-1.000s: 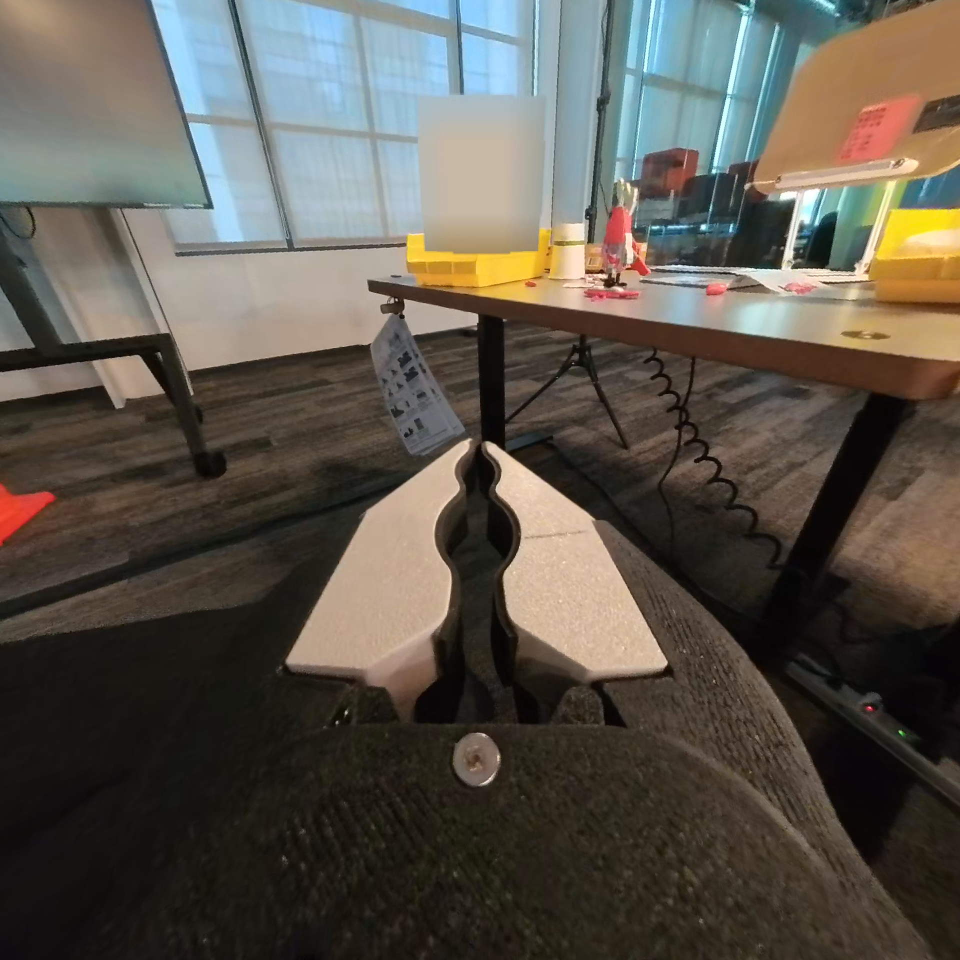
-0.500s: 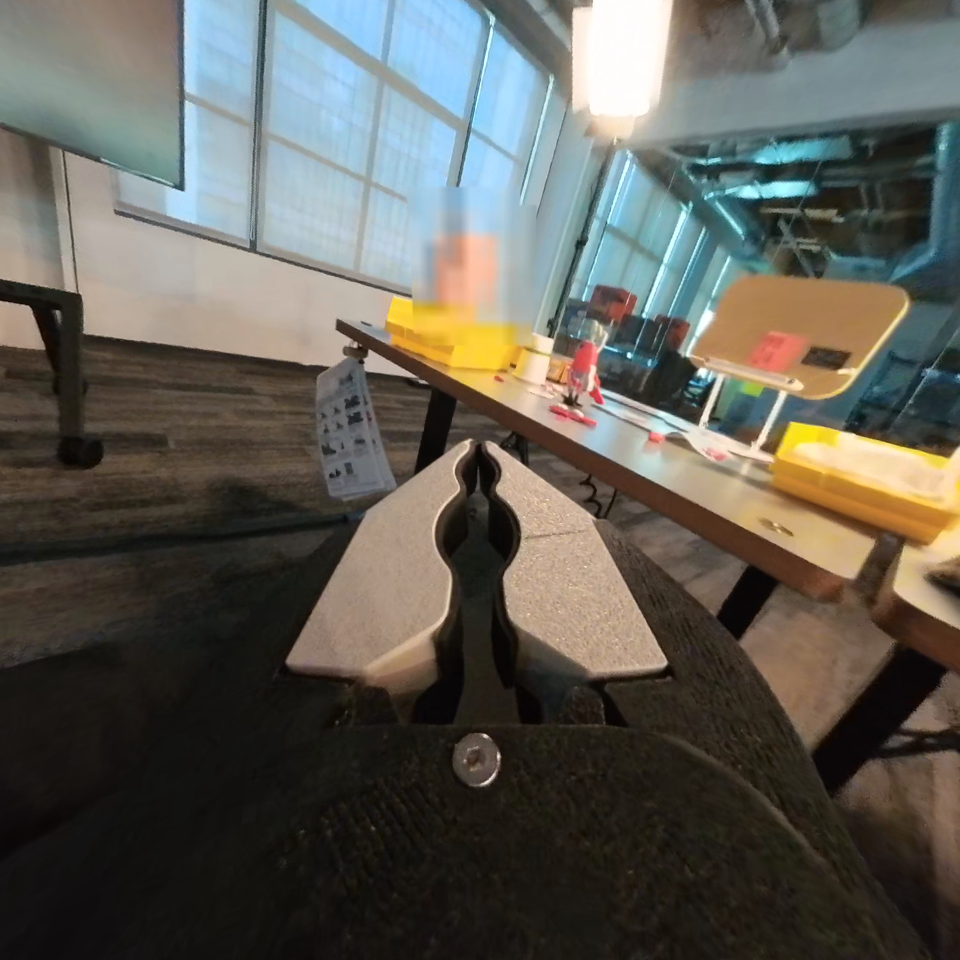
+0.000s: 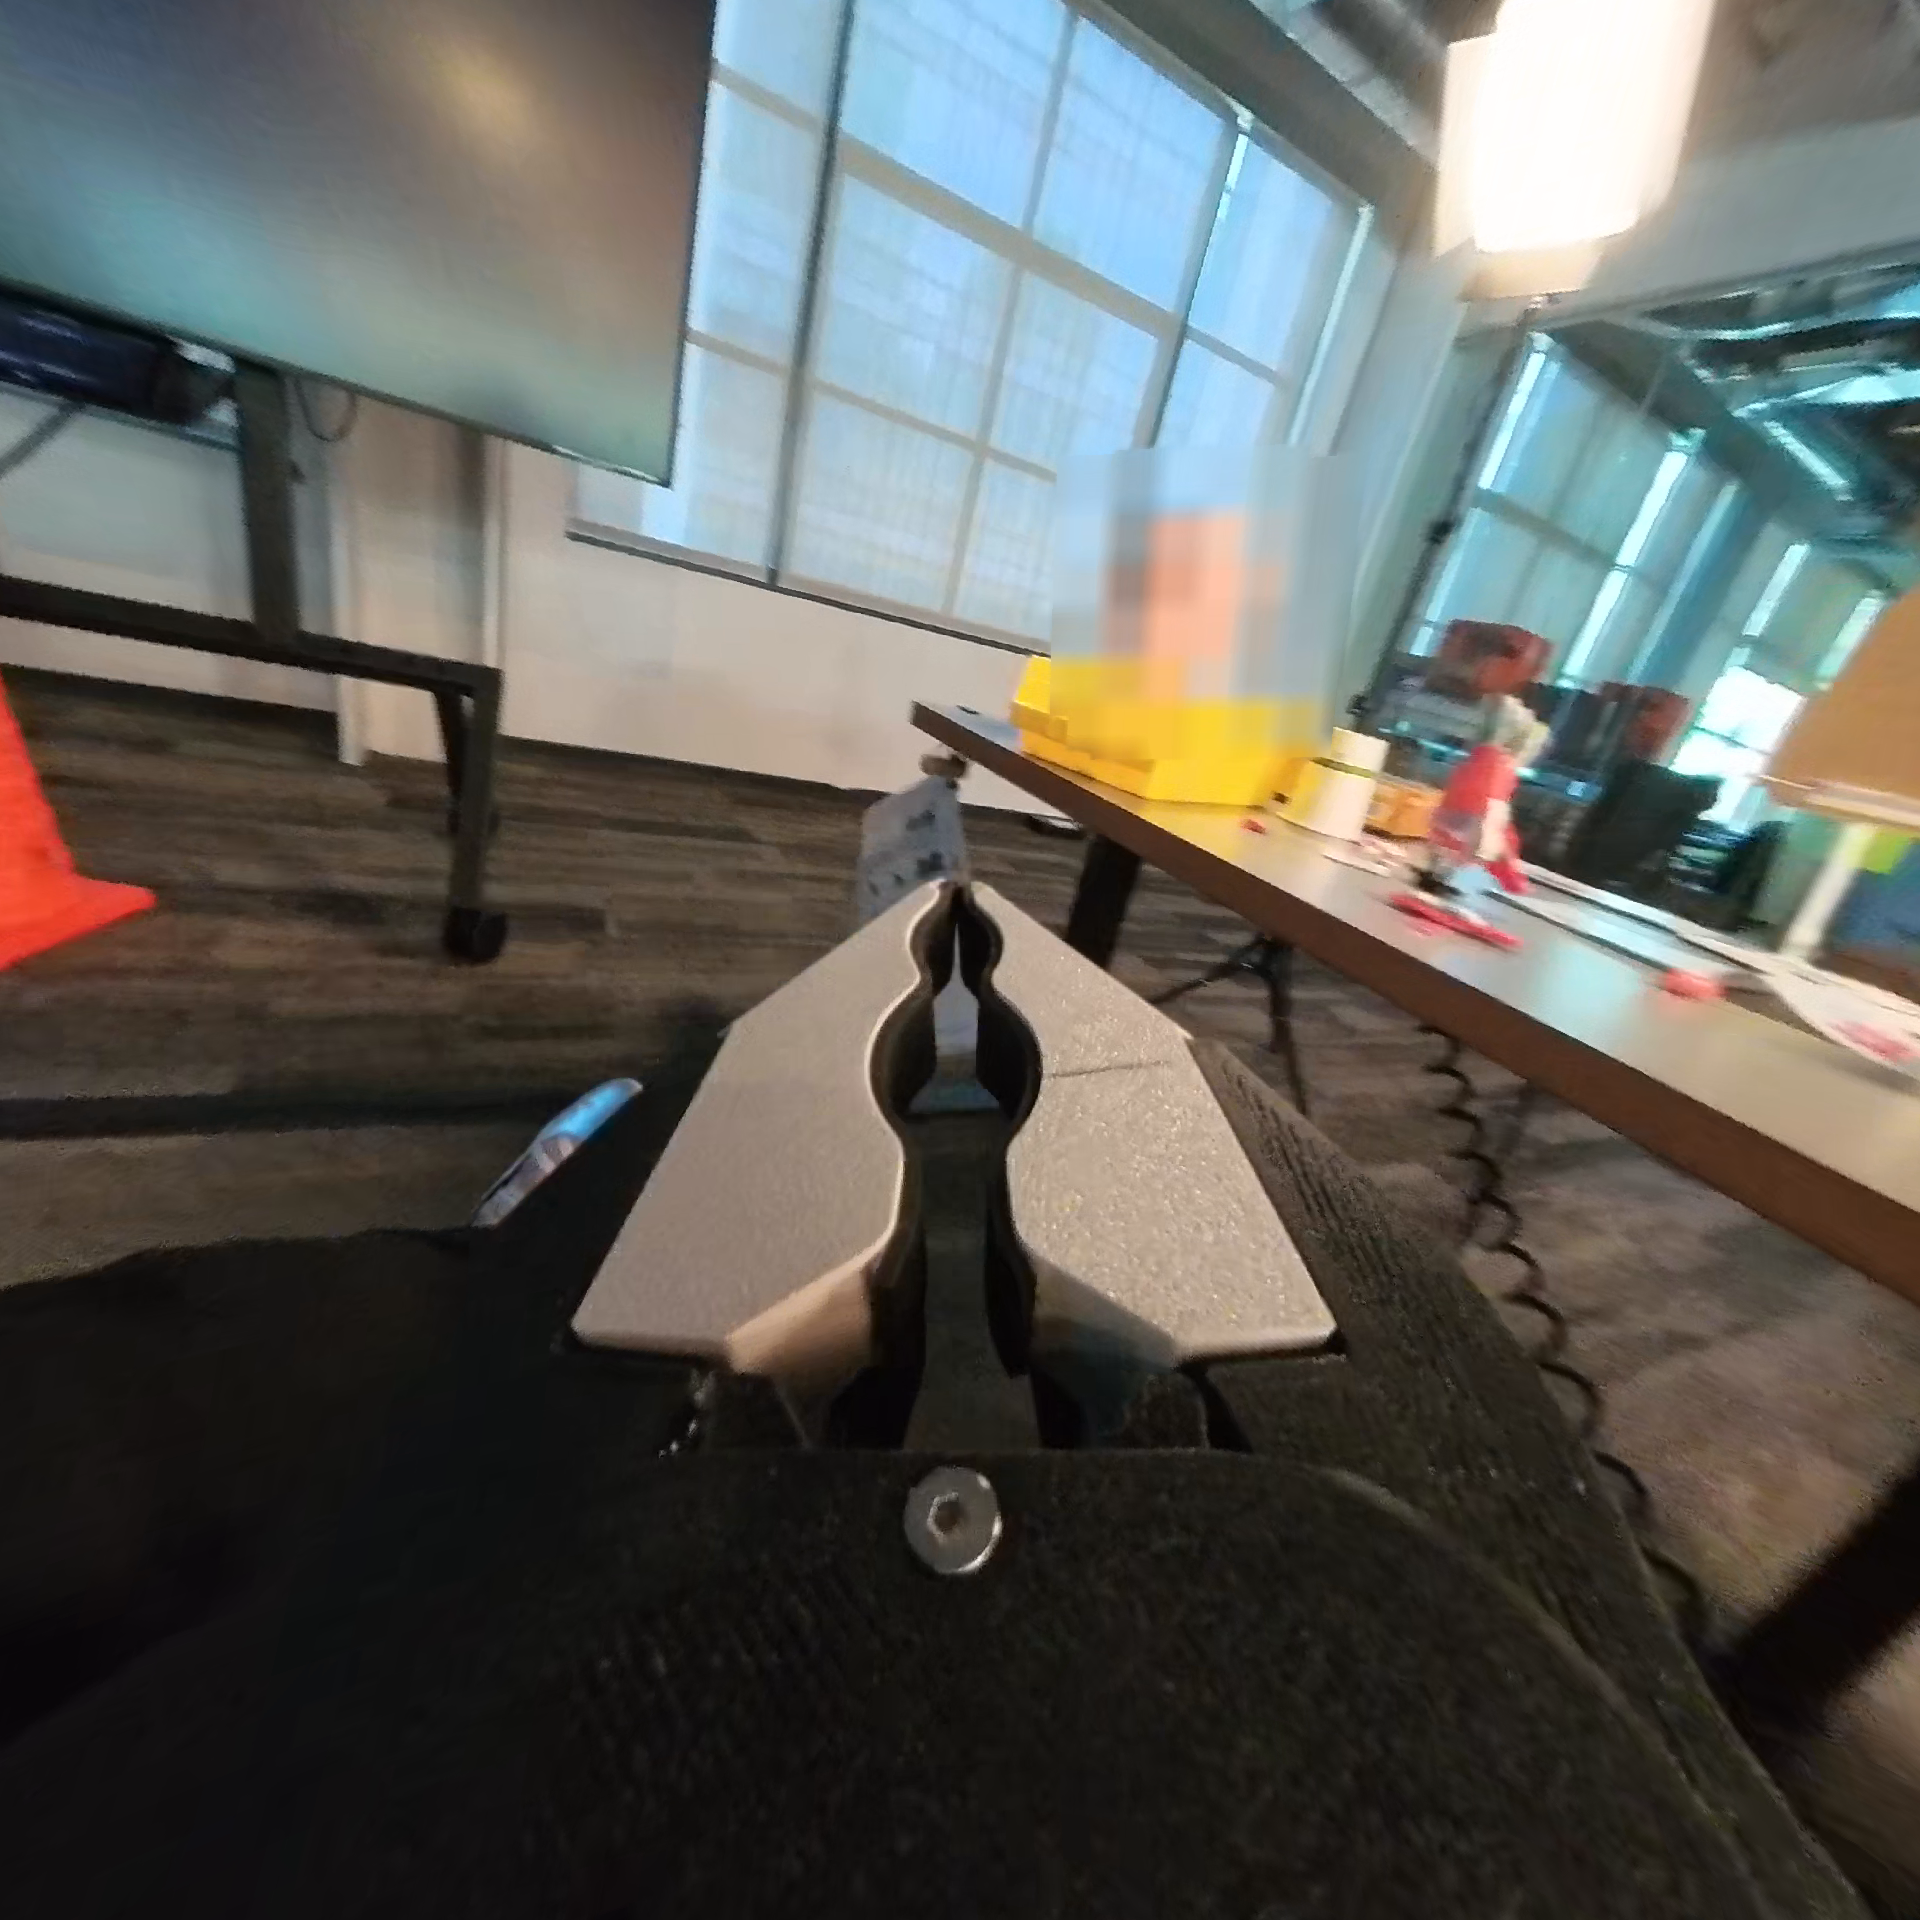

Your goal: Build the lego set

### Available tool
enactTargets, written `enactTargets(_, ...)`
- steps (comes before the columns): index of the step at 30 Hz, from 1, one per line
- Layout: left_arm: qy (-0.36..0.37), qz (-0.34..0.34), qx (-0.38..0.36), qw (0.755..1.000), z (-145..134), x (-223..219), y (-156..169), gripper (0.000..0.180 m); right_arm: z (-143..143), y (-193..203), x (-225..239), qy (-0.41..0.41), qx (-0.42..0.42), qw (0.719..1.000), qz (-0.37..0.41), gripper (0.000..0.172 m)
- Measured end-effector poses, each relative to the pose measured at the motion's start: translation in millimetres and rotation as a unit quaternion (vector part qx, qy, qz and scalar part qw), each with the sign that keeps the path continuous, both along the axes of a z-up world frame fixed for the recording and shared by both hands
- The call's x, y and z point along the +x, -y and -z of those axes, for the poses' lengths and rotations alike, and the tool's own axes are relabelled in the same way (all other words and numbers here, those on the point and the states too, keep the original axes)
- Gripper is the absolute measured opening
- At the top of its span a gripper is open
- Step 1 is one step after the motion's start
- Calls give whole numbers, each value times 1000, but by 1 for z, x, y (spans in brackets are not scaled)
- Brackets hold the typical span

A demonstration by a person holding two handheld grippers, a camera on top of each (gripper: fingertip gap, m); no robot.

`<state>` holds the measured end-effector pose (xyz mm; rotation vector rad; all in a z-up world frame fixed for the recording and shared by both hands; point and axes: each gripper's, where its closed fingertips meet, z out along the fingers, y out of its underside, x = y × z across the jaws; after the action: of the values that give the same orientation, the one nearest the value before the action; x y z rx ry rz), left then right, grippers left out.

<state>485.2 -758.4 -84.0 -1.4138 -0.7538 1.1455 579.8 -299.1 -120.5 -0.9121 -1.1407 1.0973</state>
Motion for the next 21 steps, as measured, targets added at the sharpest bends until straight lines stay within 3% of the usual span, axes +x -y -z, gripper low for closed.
enactTargets(5,-20,-175,-38,984,-27,68,131,0,-14,70,-54,-23,-12,994,-107,0)
enactTargets(10,-27,-324,-23,945,-67,195,249,0,-21,168,-85,-27,2,975,-220,0)
enactTargets(14,-16,-372,33,927,-84,288,289,0,-32,245,-96,-31,12,951,-307,0)
enactTargets(21,-59,-542,42,838,-97,447,322,0,-38,379,-90,-38,46,893,-446,0)
